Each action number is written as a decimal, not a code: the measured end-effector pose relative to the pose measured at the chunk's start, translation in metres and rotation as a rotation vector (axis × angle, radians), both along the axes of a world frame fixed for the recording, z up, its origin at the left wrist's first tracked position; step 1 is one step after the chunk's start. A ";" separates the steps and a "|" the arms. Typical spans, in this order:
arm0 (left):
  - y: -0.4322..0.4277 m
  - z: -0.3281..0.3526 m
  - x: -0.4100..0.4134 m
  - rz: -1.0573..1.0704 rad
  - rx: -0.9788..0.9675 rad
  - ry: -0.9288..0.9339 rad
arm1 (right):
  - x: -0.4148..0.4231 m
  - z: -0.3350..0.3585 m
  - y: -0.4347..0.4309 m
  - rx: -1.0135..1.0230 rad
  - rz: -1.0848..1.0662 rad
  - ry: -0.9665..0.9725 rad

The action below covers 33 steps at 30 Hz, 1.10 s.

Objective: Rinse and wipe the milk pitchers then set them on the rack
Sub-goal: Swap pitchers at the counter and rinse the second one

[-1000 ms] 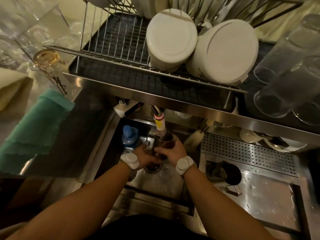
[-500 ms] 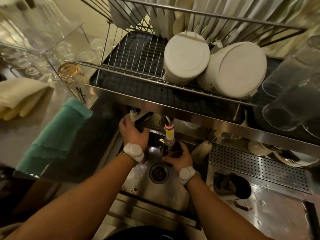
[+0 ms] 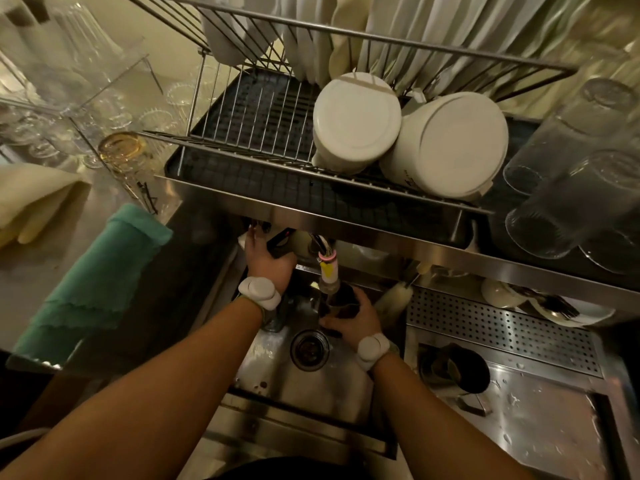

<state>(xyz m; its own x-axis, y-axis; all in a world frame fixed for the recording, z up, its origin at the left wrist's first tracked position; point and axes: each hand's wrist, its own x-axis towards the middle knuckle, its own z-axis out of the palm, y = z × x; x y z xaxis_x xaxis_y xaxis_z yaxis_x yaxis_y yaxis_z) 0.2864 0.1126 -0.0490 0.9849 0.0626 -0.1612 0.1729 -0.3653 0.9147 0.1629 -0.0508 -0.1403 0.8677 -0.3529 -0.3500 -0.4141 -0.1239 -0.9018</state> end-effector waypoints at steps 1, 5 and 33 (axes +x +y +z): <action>0.001 0.001 0.001 -0.011 -0.027 0.001 | 0.000 0.000 0.001 -0.008 0.041 0.004; 0.003 0.008 0.001 0.009 -0.181 -0.001 | 0.001 0.000 0.000 -0.002 -0.019 -0.001; -0.016 0.023 -0.004 -0.247 0.393 -0.007 | -0.030 0.011 0.002 0.146 -0.167 0.150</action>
